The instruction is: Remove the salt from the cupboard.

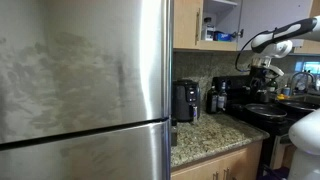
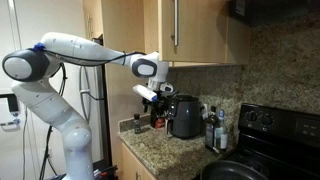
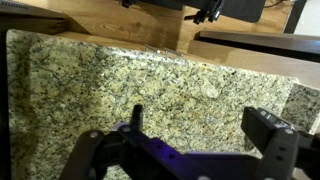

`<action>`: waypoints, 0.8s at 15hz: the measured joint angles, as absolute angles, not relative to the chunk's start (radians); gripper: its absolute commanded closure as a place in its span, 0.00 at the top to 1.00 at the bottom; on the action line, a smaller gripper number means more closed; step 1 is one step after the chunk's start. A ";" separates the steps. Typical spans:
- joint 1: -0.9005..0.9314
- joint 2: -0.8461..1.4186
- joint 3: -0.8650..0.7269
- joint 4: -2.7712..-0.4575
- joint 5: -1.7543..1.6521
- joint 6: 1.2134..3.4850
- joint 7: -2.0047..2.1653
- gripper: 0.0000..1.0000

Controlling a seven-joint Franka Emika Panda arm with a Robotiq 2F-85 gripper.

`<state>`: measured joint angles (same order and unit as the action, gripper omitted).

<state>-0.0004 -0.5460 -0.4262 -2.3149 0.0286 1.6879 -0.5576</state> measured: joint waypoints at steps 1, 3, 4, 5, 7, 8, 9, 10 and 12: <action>0.000 -0.546 -0.426 -2.315 0.029 1.688 -0.558 1.00; -0.006 -0.550 -0.415 -2.316 0.036 1.704 -0.558 1.00; -0.008 -0.564 -0.399 -2.317 0.046 1.735 -0.558 1.00; -0.008 -0.589 -0.376 -2.317 0.054 1.759 -0.556 1.00; -0.009 -0.674 -0.313 -2.318 0.069 1.776 -0.528 1.00; -0.009 -0.729 -0.281 -2.319 0.081 1.776 -0.500 1.00; -0.009 -0.787 -0.255 -2.321 0.097 1.776 -0.469 1.00; -0.009 -0.843 -0.237 -2.326 0.107 1.775 -0.444 1.00; -0.009 -0.916 -0.229 -2.349 0.108 1.775 -0.426 1.00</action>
